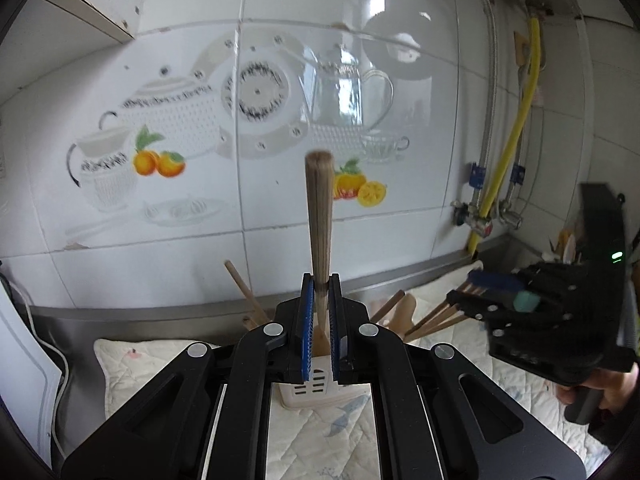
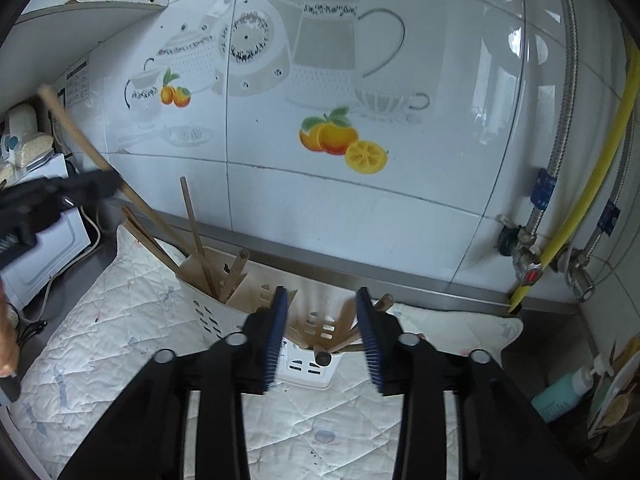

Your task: Organize utensils

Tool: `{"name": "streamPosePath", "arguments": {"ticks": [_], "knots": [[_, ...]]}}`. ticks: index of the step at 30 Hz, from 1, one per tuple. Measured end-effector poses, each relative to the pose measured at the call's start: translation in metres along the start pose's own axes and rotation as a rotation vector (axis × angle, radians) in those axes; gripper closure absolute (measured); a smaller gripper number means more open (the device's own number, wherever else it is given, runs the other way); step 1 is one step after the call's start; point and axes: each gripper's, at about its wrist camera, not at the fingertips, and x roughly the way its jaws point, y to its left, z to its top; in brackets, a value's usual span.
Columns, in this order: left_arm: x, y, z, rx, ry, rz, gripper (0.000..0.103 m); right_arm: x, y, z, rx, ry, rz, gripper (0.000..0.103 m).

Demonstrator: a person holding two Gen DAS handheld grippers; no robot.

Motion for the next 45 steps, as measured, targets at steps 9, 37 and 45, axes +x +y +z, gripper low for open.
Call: {"name": "streamPosePath", "arguments": {"ticks": [9, 37, 45], "knots": [[0.023, -0.004, -0.006, 0.001, 0.062, 0.006, 0.098, -0.029, 0.005, -0.004, -0.028, -0.06, -0.001, 0.054], [0.026, 0.003, -0.008, -0.031, 0.098, -0.002, 0.085, -0.078, 0.02, -0.025, -0.017, -0.129, 0.034, 0.035], [0.001, -0.001, -0.015, -0.026, 0.064, 0.01, 0.054, -0.089, 0.02, -0.041, 0.038, -0.126, 0.057, 0.025]]}}
